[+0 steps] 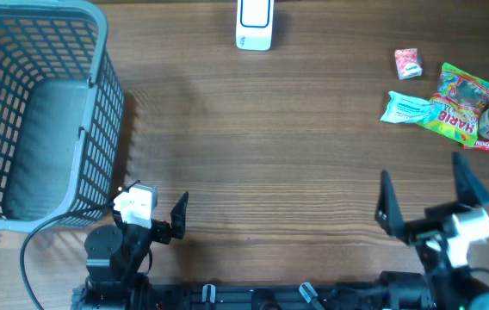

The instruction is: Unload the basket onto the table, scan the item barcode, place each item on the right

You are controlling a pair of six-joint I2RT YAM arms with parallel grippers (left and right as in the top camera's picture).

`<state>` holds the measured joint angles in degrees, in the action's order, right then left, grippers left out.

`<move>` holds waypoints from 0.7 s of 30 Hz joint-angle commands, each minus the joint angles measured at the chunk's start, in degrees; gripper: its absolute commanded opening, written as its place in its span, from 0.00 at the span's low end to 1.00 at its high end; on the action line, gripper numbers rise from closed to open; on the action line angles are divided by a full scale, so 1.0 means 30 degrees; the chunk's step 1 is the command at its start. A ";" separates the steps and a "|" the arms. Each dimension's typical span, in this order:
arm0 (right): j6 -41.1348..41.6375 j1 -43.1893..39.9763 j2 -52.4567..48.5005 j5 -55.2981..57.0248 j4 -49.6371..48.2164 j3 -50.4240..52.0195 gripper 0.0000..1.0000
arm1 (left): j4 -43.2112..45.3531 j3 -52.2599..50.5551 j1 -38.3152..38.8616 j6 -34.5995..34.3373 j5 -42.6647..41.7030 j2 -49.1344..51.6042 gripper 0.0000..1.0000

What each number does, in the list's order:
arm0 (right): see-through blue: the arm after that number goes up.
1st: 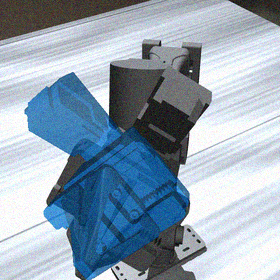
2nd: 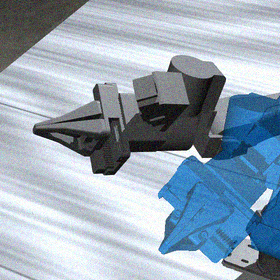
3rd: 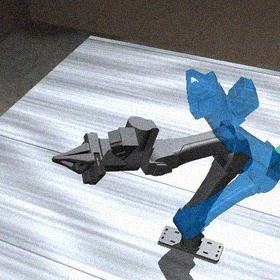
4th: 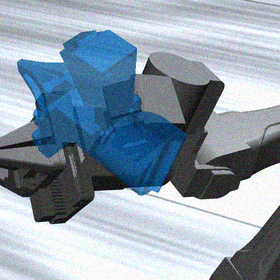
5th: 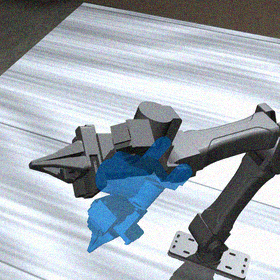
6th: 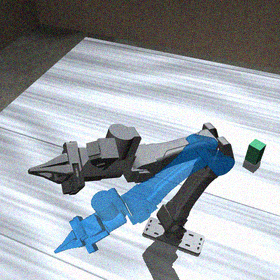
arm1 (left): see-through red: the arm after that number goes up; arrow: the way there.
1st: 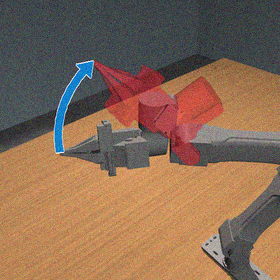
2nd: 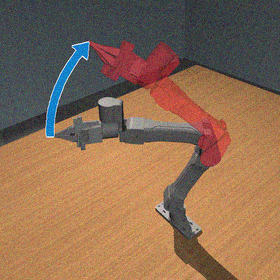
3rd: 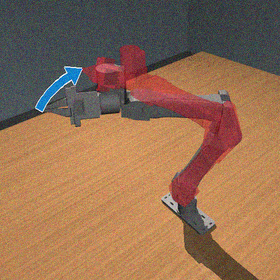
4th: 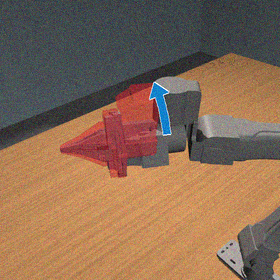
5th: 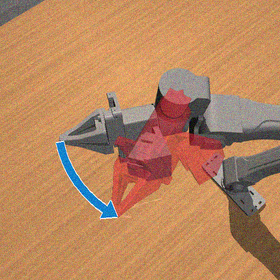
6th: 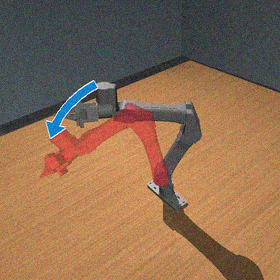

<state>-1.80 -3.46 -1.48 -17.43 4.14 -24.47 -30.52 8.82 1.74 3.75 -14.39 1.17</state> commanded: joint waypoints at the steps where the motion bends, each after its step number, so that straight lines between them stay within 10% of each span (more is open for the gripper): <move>1: 0.1195 0.0102 0.0423 0.2098 -0.0444 0.1698 1.00 | 0.0029 -0.0117 -0.0124 0.0153 0.0182 -0.0080 1.00; 21: 0.1515 0.0459 0.0430 0.4648 -0.1392 0.8058 1.00 | 0.0029 -0.0117 -0.0124 0.0153 0.0182 -0.0080 1.00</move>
<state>3.81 -2.39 -0.99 -5.48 0.05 -0.54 -30.50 8.82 1.74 3.77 -14.37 1.17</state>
